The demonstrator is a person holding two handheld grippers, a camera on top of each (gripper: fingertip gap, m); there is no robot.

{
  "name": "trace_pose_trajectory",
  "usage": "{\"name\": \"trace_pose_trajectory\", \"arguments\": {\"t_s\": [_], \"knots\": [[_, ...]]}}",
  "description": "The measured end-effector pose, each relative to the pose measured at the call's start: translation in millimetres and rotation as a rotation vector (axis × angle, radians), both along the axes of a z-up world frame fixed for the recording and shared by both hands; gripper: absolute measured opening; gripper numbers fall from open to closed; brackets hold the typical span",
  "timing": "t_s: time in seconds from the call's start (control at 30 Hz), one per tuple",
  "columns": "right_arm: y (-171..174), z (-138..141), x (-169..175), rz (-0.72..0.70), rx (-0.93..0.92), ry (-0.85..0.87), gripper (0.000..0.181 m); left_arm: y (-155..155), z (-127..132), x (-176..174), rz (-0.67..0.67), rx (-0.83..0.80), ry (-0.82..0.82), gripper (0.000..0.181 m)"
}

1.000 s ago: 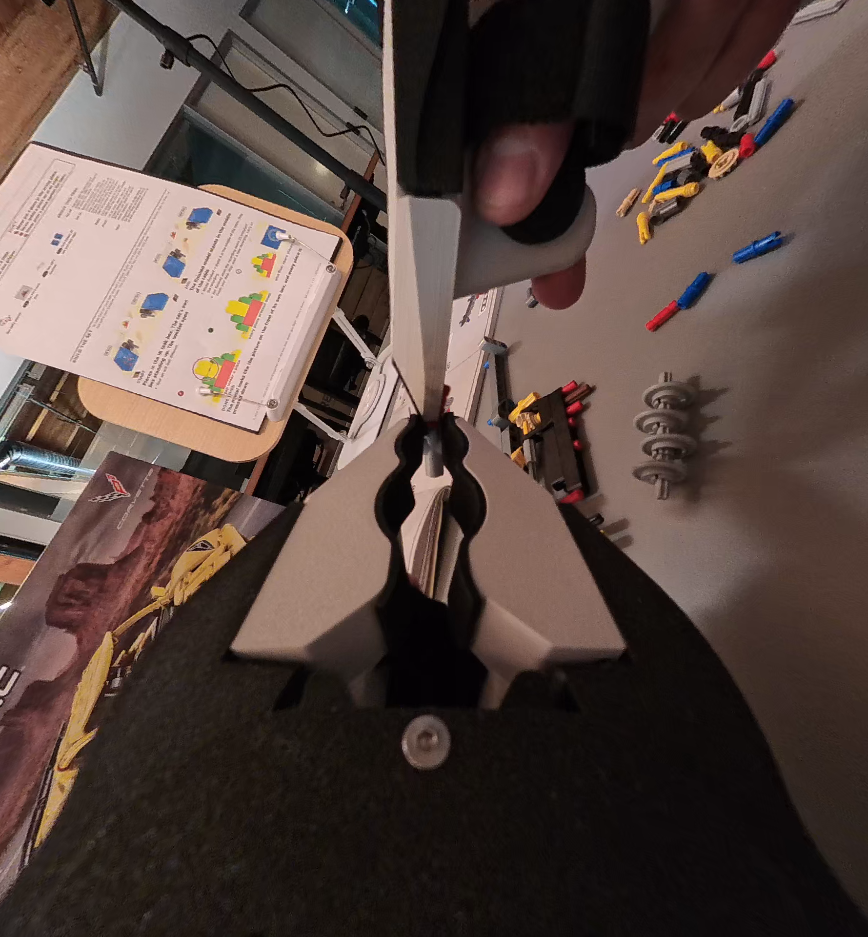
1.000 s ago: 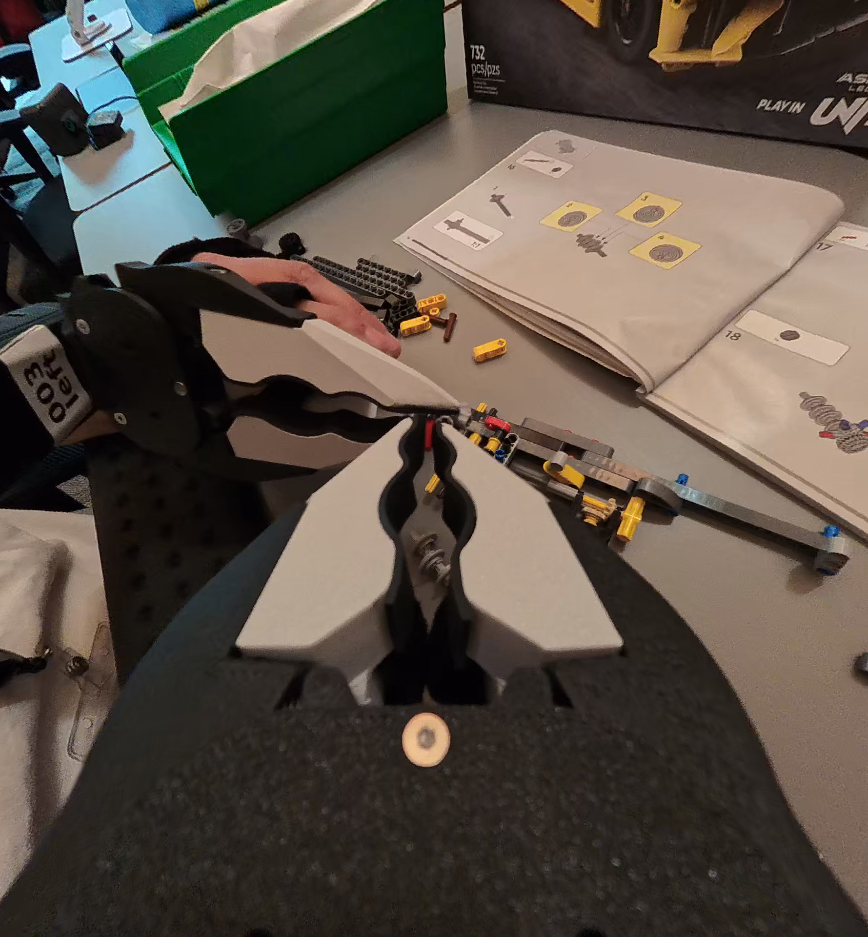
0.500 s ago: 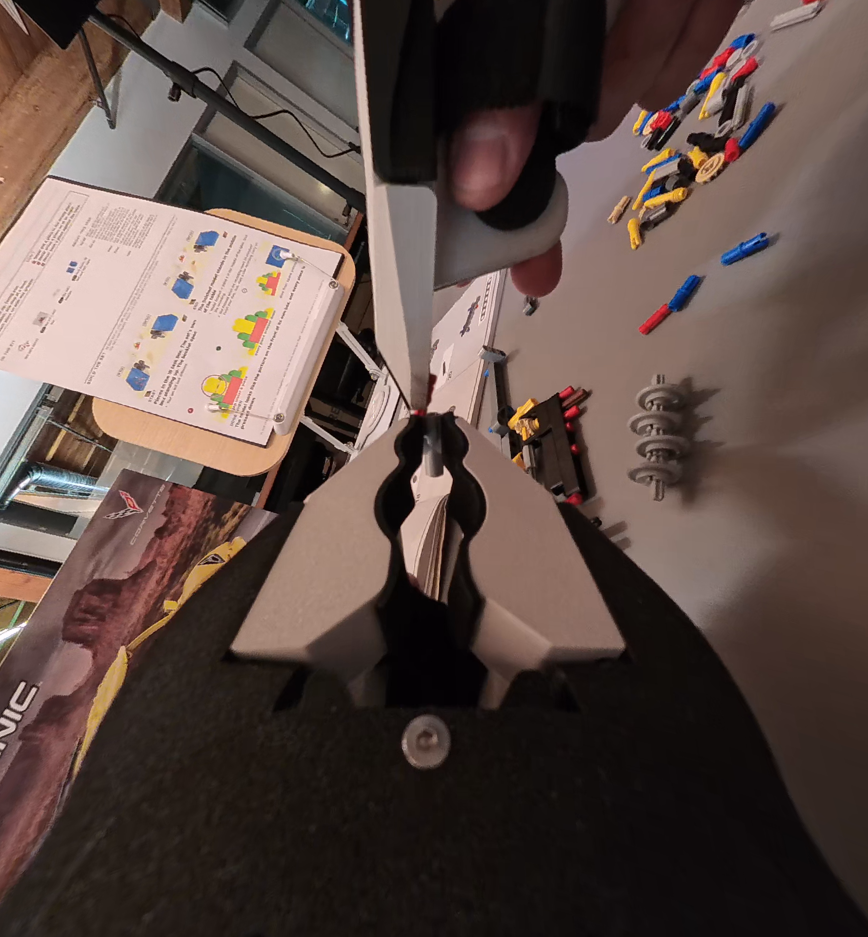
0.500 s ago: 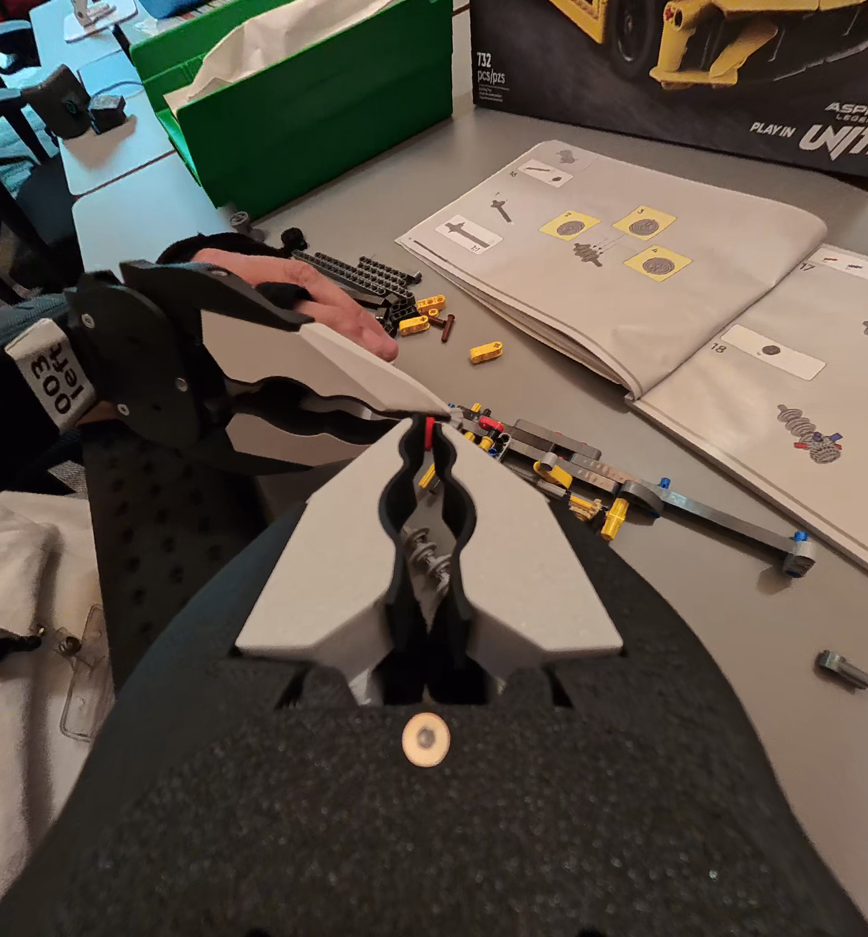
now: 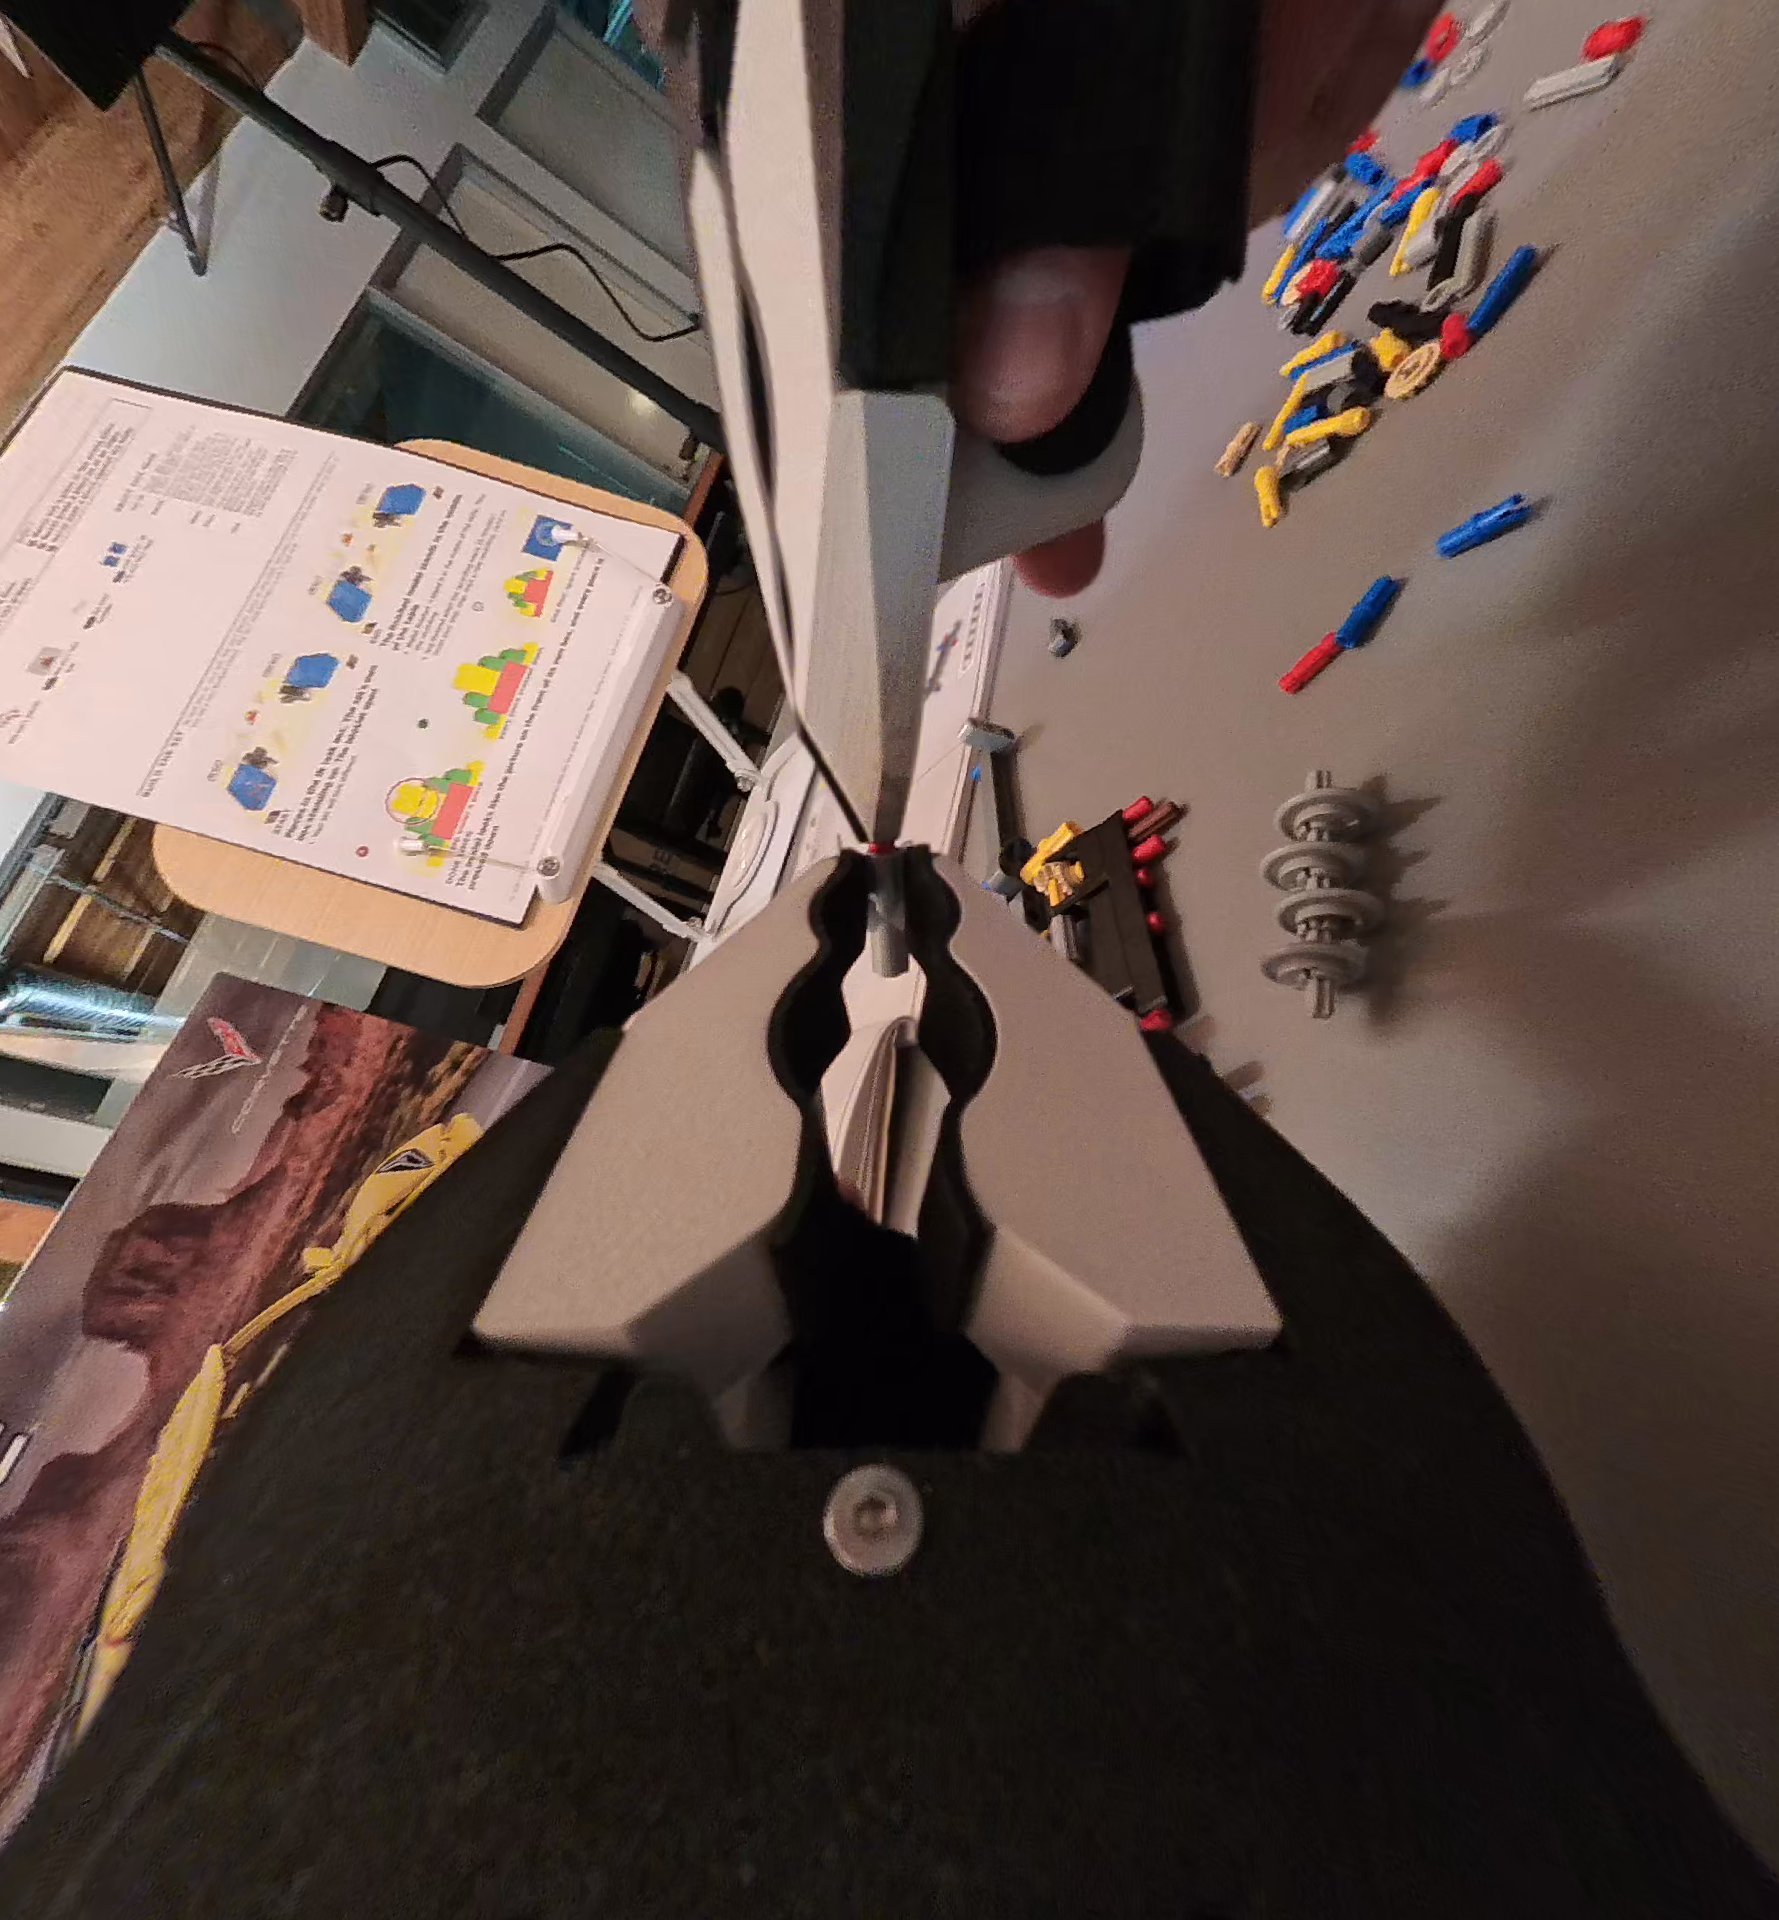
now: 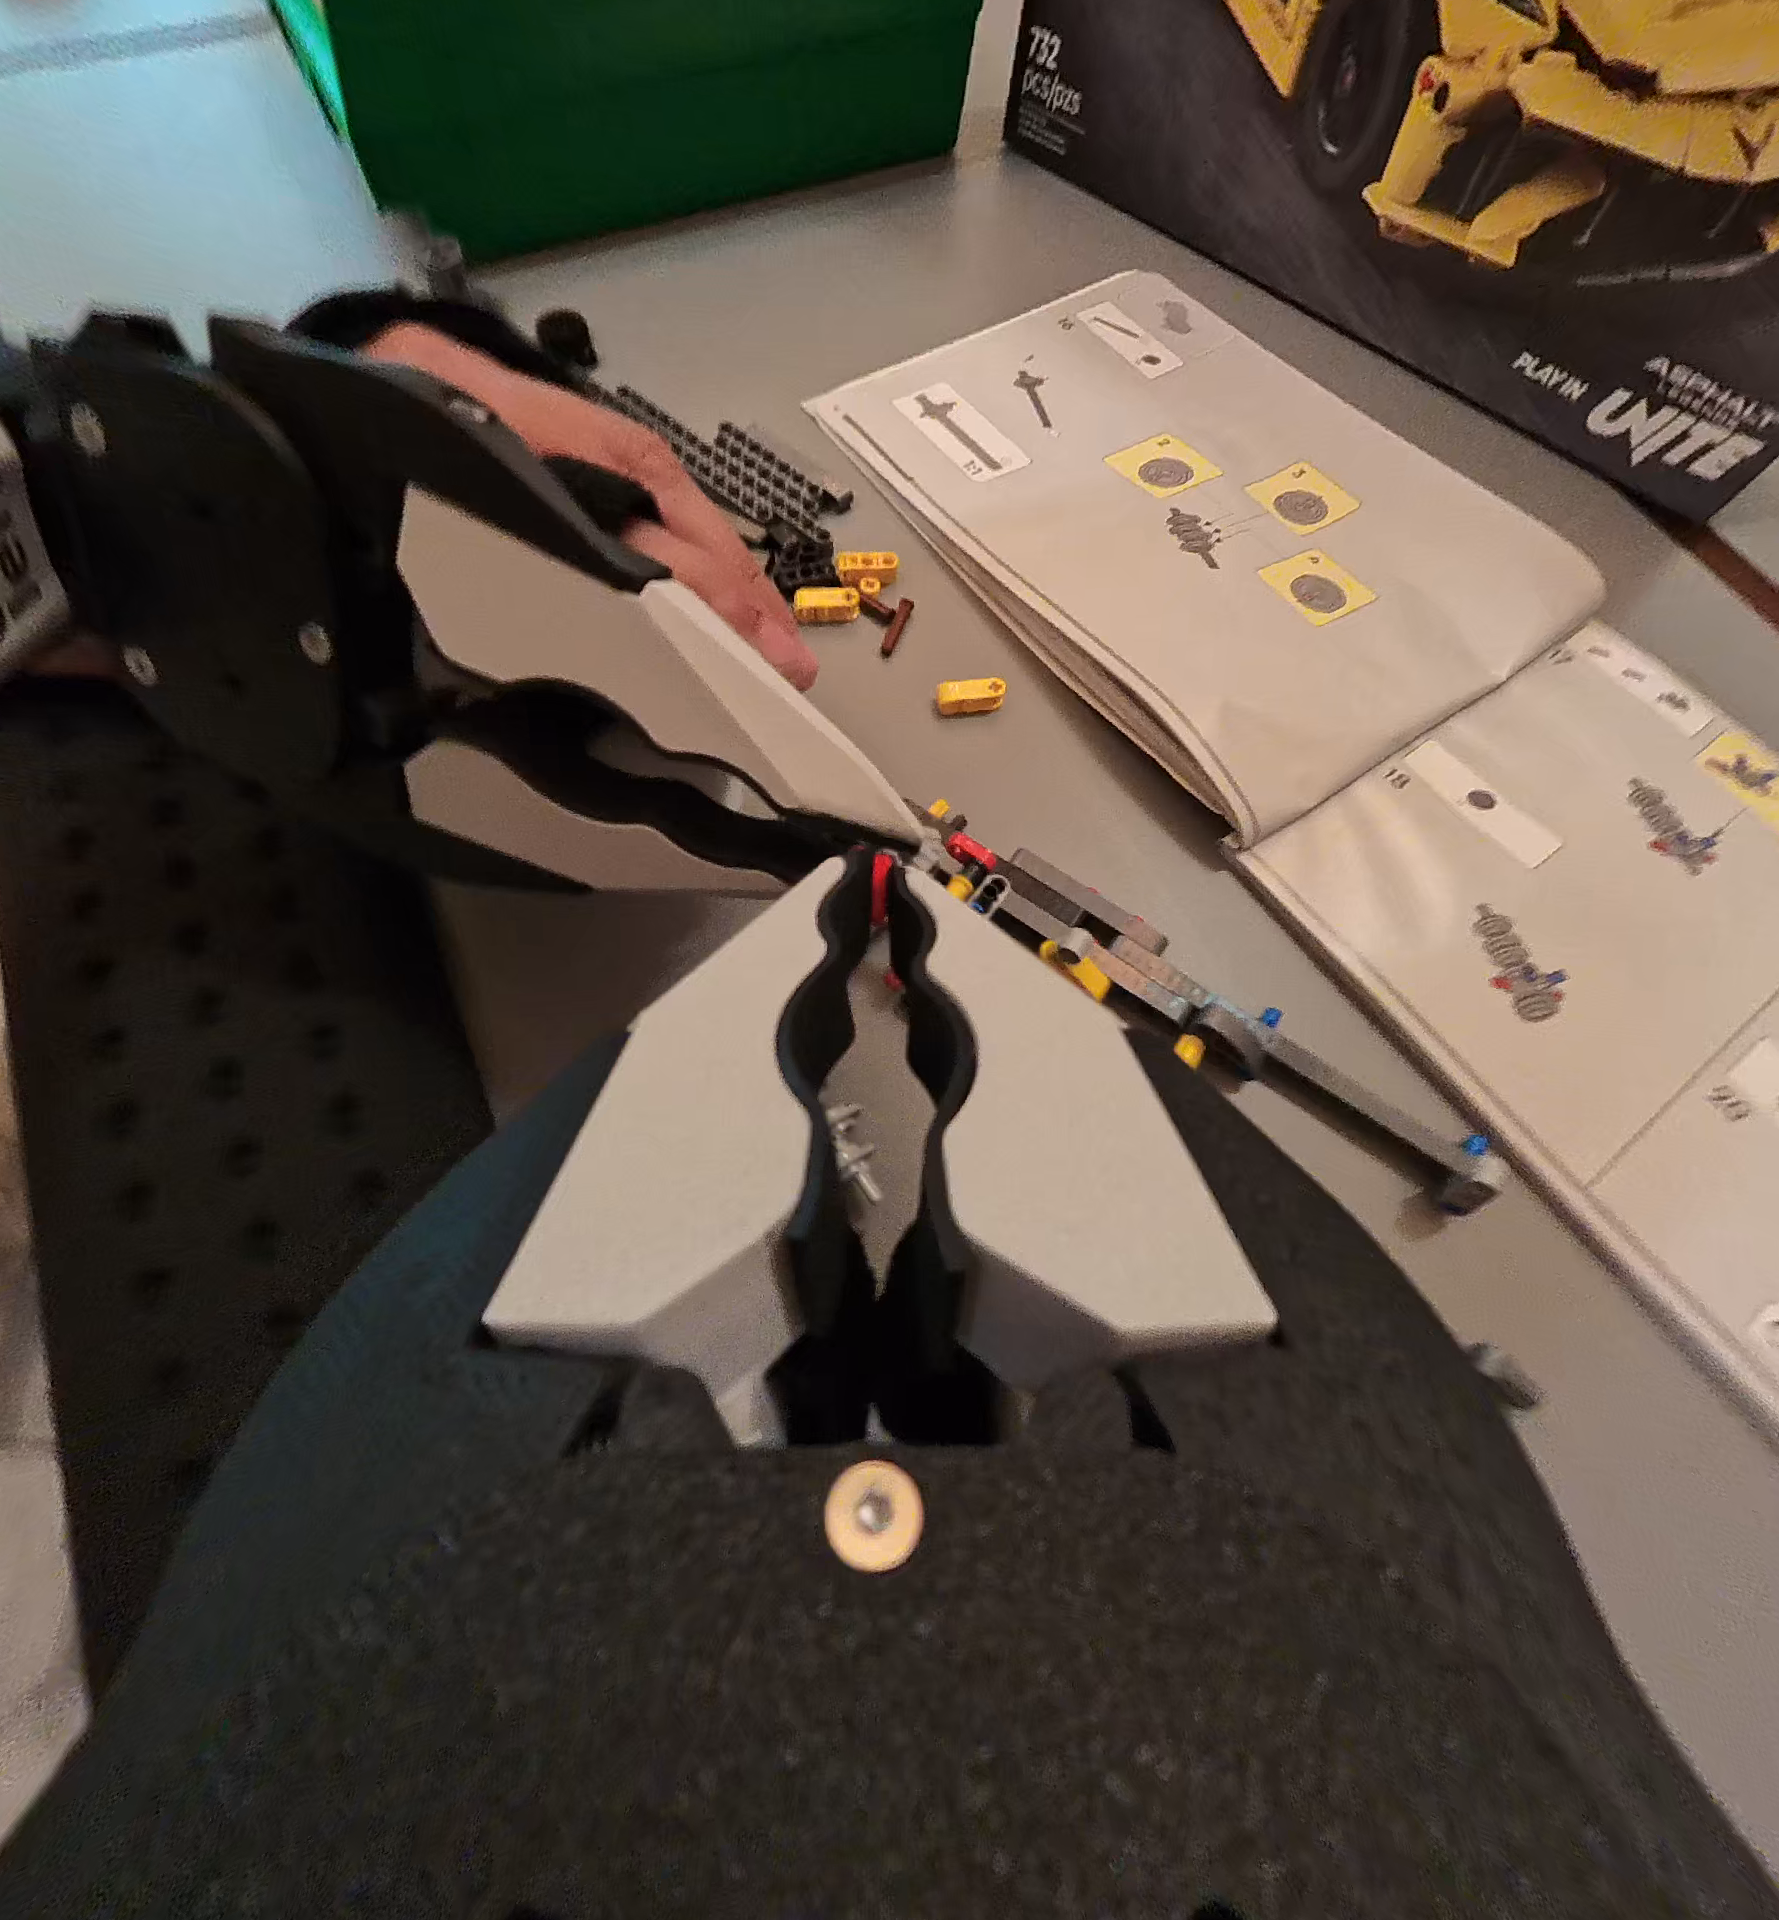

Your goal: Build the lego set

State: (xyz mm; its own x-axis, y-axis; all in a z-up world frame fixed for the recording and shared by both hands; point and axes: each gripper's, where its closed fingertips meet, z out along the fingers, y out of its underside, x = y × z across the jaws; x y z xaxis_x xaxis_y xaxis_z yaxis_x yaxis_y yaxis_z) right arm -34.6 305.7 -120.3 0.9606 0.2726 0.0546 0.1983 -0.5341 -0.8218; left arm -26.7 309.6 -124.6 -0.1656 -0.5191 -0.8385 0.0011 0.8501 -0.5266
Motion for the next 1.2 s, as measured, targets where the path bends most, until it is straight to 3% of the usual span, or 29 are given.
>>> {"name": "trace_pose_trajectory", "arguments": {"t_s": [0.13,0.27,0.47,0.63,0.9,1.2], "knots": [[-3,1,-3,0.083,-0.016,-0.169,0.002,-4,1,-5,-0.042,-0.055,0.02,0.006],[-6,1,-6,0.134,-0.053,-0.197,0.002,-7,2,-8,-0.064,-0.067,0.028,0.006],[-11,-14,-4,0.148,-0.188,-0.293,0.002,-11,-12,-5,-0.028,0.109,0.058,0.006],[-7,-12,-6,0.1,-0.177,-0.293,0.002,-8,-9,-6,-0.006,0.081,0.056,0.006],[1,2,-2,-0.005,-0.084,-0.264,0.002,-4,0,-2,0.01,-0.23,0.101,0.006],[0,10,0,-0.048,-0.022,-0.061,0.012,-3,4,-1,0.011,-0.216,0.069,0.006]]}}
